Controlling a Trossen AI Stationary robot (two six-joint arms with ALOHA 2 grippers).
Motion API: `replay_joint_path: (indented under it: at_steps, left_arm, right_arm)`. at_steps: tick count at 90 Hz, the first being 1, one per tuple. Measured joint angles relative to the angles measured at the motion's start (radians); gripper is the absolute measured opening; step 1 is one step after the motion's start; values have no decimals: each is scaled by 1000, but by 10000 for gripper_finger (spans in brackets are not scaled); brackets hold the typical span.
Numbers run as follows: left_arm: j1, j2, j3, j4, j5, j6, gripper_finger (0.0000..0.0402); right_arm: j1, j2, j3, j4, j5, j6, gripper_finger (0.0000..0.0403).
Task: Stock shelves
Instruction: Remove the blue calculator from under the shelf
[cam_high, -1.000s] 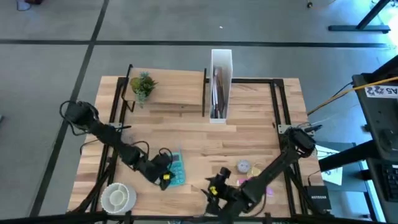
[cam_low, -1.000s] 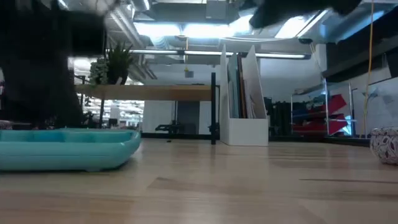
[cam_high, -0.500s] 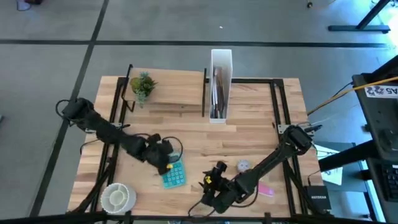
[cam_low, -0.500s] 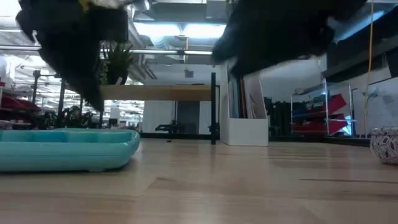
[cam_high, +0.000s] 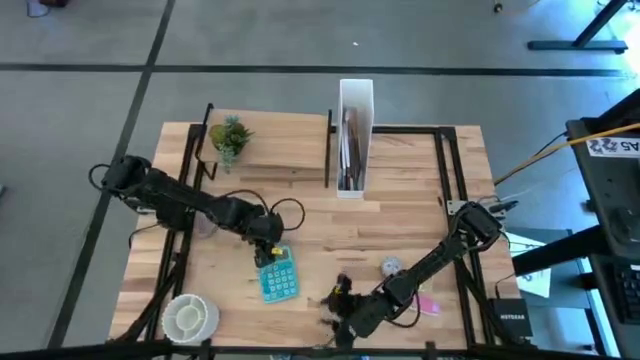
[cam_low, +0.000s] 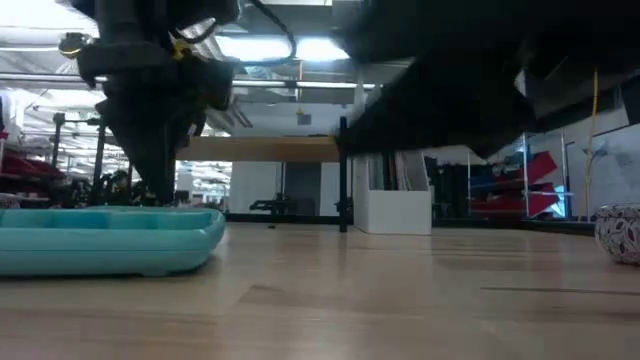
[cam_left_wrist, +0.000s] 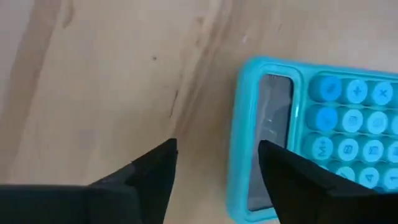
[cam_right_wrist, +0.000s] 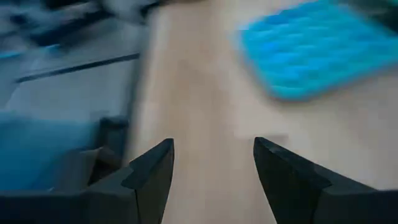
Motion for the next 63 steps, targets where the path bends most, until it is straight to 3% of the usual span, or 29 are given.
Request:
replay_joint_path:
  at_steps: [21, 42, 63]
  left_arm:
    - [32, 19, -46, 17, 90, 30, 211]
    - [36, 17, -142, 146, 166, 21, 212]
    - [12, 18, -167, 322, 248, -4, 212]
  right_arm:
    - [-120, 107, 82, 9, -79, -10, 207]
    - [-175, 143, 119, 2, -182, -33, 207]
    - [-187, 143, 118, -49, -62, -36, 207]
